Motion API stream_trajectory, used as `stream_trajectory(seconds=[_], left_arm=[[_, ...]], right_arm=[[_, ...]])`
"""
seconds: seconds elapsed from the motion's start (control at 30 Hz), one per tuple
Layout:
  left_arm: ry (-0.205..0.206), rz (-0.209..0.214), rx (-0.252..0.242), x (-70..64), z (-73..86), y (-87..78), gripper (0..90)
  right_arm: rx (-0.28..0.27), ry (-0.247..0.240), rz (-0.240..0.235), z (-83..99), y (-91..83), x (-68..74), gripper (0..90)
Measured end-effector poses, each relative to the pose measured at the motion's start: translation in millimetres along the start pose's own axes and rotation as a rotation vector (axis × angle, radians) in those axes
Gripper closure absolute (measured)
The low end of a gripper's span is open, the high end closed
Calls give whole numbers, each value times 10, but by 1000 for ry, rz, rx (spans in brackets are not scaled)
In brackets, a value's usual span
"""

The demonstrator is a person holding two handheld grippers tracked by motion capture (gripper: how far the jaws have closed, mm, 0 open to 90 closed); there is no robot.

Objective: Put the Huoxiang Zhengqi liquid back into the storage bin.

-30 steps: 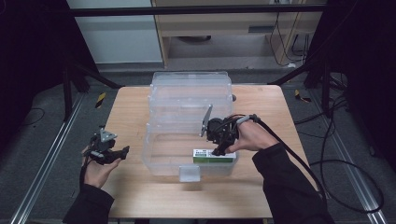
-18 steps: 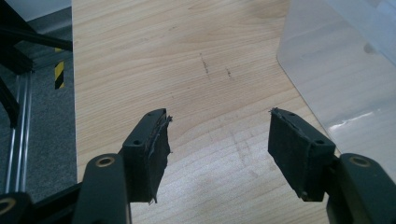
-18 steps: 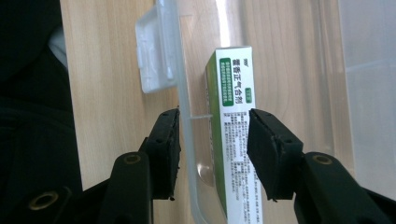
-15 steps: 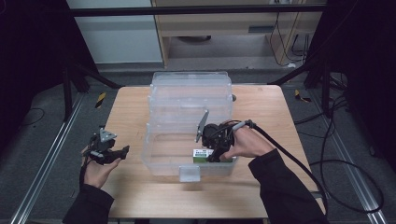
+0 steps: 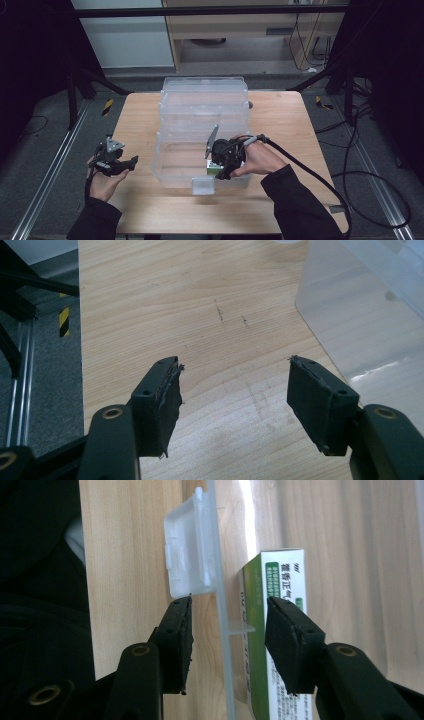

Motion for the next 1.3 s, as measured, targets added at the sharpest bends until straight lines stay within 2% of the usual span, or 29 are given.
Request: stream_trajectory(seconds=[0.33, 0.67, 1.3], left_arm=[[-3, 0, -3, 13, 1, -6, 375], [4, -2, -5, 9, -8, -7, 375], [10, -1, -30, 13, -72, -82, 374]], right_arm=[[20, -12, -14, -7, 174, 14, 591], [33, 5, -48, 77, 316, 30, 609], [46, 12, -71, 109, 476, 45, 624]])
Point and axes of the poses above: each handheld gripper's, and its own axes: y roughly forward along the jaws, z roughly out of its underside, x roughly to its left, the point moved 5 cm from there along y, roughly forward along the jaws, and after that the axes turned 9 degrees about -x, right-handed, at the moved point
